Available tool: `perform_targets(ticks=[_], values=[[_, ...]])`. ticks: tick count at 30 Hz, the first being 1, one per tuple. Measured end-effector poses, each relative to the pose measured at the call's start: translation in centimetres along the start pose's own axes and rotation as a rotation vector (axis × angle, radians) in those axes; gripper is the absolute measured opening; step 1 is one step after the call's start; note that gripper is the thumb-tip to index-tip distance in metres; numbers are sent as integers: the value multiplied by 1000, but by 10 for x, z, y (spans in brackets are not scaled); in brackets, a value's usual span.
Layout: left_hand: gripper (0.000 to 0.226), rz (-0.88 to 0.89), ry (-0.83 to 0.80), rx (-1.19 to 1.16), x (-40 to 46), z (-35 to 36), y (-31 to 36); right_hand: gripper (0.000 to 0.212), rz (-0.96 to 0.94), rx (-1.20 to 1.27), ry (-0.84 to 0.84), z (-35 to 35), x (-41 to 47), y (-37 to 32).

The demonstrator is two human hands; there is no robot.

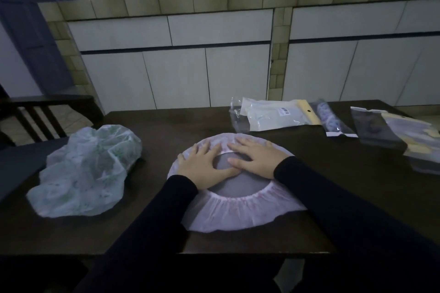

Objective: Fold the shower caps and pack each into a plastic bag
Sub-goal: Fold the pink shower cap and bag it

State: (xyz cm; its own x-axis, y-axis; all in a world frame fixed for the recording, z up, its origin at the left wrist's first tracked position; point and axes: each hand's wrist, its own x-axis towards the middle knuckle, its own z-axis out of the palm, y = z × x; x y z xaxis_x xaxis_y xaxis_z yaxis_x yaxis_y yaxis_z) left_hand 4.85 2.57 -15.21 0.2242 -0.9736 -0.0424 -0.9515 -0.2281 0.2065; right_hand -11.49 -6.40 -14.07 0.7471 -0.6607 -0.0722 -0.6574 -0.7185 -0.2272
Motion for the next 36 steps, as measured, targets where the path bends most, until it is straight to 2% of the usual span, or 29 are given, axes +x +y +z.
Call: perform_targets(ticks=[4,6,8,12,15,18,20,21,24,27,30,32,35,36], values=[[58,45,252,-115,-15,-17,3,47,8,9,344,-16,-28,-20],[50,92,317,-125,-32,-19,9,41,47,126,406,-15,-50,-33],[52,109,271,-97,-51,-13,14,46,76,150,289,-6,-71,-42],[76,87,5,-22,-73,4,13,64,49,-9,6,10,-88,-31],[84,102,-54,-56,-76,6,6,69,-22,9,-79,11,-95,-14],[70,195,64,-235,-79,6,-3,66,-88,109,33,10,-104,3],[48,268,244,-300,-81,5,-7,53,-128,171,150,5,-112,14],[42,267,282,-306,-81,4,-7,45,-138,217,180,2,-116,19],[41,257,241,-380,-79,1,-8,35,-172,372,172,-3,-122,35],[41,212,153,-440,-78,-5,-8,37,-191,389,56,-6,-126,41],[30,122,125,-580,-80,-10,-9,47,-190,366,-17,-9,-130,45],[33,111,133,-621,-80,-11,-9,38,-199,343,-4,-11,-126,46],[49,143,120,-645,-80,-10,-11,13,-206,313,114,-13,-116,45],[53,149,109,-659,-81,-10,-12,12,-190,321,134,-14,-113,44]])
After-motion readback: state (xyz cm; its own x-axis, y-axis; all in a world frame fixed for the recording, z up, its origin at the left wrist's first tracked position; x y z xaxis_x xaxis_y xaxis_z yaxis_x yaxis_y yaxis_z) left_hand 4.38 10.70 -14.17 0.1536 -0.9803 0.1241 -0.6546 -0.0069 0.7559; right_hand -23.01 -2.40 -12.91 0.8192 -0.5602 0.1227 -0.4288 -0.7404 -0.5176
